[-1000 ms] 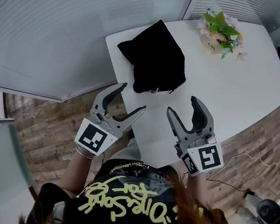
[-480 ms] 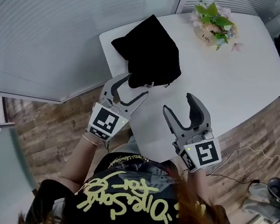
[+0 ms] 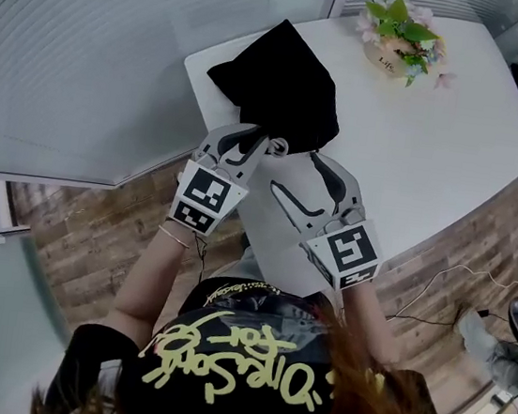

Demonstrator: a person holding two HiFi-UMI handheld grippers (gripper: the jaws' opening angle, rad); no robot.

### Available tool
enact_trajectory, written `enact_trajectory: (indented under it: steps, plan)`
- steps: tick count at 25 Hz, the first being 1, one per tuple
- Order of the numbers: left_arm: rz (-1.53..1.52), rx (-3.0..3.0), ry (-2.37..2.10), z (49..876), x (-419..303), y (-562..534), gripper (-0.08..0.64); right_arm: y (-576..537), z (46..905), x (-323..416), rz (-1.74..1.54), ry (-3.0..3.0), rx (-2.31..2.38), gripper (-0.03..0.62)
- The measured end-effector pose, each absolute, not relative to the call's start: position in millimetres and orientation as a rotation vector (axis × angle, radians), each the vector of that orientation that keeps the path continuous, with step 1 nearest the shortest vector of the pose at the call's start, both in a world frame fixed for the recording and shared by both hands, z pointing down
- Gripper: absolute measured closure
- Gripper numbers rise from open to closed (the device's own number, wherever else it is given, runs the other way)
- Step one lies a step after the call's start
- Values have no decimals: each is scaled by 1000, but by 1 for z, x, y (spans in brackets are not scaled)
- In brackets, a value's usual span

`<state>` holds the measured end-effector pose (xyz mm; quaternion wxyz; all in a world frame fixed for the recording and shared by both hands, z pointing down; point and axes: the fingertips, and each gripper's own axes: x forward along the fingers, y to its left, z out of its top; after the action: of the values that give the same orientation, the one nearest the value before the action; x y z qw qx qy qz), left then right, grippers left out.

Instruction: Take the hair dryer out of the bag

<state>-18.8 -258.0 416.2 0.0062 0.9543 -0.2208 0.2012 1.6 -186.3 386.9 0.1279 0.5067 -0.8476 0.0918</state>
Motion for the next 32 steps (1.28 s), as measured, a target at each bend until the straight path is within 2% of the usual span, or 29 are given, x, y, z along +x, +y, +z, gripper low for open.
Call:
enact_trajectory:
  steps: [6,17,26,32]
  plan:
    - [441,2907,-745,394,-27,-276,545,-217,414,-1,320,-2390,1468,291]
    - [322,2842,-782,390,-35,-282,546,-270,433,18,529,-2288,1672,290]
    - [222,2756,-785,386,-39,-290,548,-291,434,0,628,-2259,1618,290]
    - [204,2757,-771,384,-39,-288,548,-302,439,2,704,-2199,1599,249]
